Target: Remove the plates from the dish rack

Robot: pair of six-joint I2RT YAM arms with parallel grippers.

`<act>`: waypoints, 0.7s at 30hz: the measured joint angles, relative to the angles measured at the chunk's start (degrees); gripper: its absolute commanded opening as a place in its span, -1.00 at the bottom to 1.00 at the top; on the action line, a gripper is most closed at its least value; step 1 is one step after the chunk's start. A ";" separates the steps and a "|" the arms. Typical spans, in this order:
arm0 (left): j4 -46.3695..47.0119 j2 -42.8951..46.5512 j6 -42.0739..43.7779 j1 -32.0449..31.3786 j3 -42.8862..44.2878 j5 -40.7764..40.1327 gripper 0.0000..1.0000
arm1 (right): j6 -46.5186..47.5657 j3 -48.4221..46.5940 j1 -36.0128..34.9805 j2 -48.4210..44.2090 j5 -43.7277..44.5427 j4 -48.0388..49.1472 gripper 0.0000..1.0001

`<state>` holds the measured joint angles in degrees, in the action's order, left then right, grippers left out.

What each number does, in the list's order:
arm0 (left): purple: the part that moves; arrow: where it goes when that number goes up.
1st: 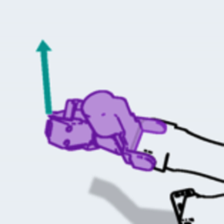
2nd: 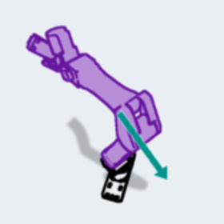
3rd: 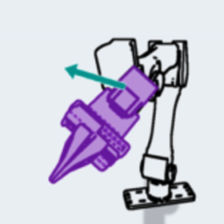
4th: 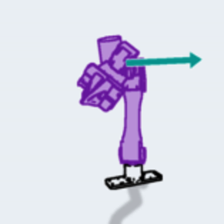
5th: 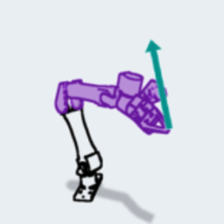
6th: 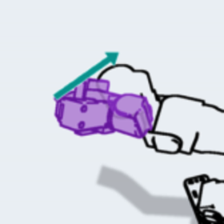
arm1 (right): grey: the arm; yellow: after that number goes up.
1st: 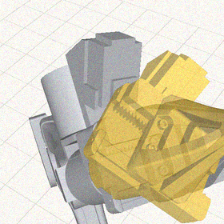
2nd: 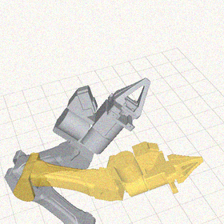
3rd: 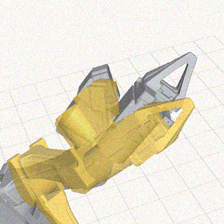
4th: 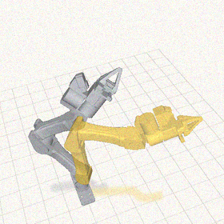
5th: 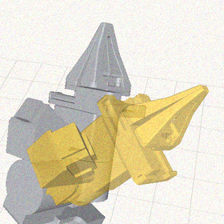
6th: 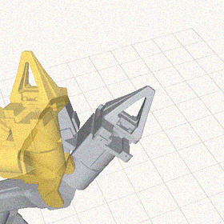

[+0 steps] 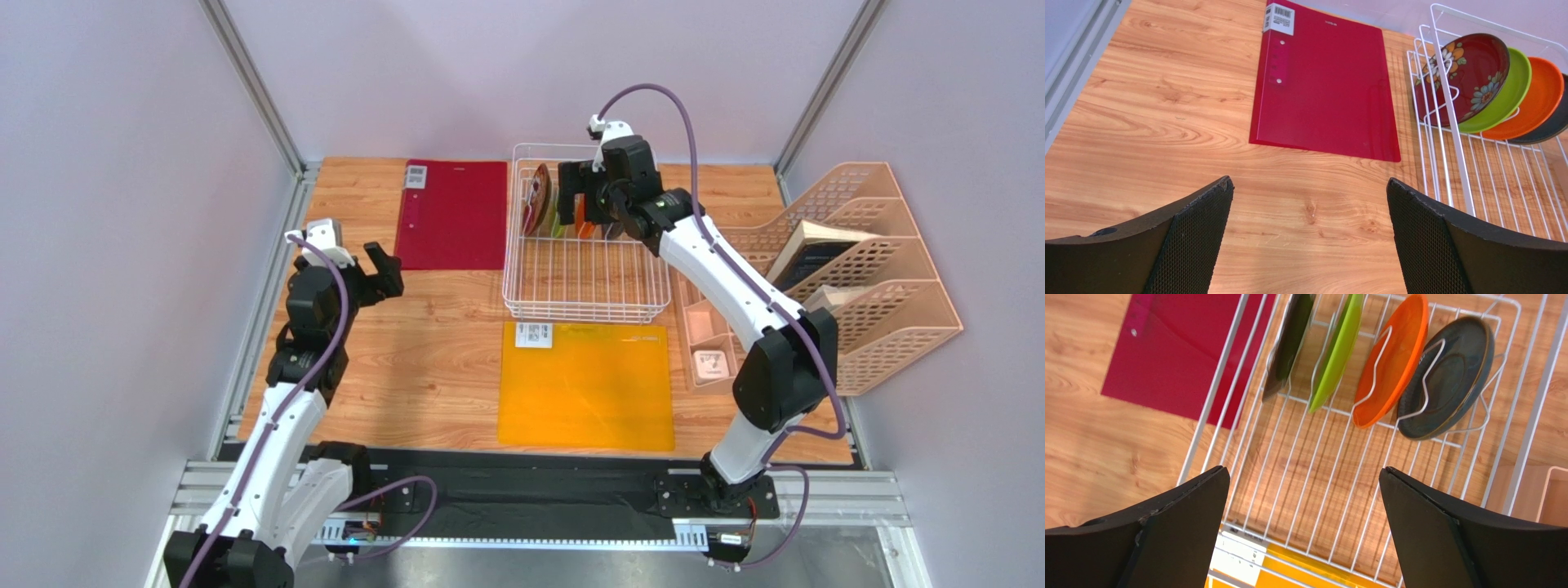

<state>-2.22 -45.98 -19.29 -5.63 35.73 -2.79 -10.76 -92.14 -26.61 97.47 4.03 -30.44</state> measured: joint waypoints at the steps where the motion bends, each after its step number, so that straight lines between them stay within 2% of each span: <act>1: 0.76 0.39 -0.09 0.00 -0.59 0.00 0.99 | -0.48 0.55 -0.02 -0.28 0.50 2.01 1.00; 5: 2.25 1.20 -0.20 -0.02 -3.08 0.17 0.99 | -1.66 0.20 0.68 0.42 -0.50 5.27 0.98; 13: 7.82 2.73 -0.20 -0.02 -11.10 1.42 0.99 | -0.04 -21.66 0.11 16.50 3.21 3.13 0.85; 21: 12.81 -1.70 -1.46 -0.02 -11.41 3.08 0.99 | 1.49 -29.40 -0.98 25.11 5.62 1.42 0.64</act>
<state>10.59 -47.68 -20.75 -5.65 24.32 0.30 -9.28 -121.54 -27.59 122.58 9.65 -29.02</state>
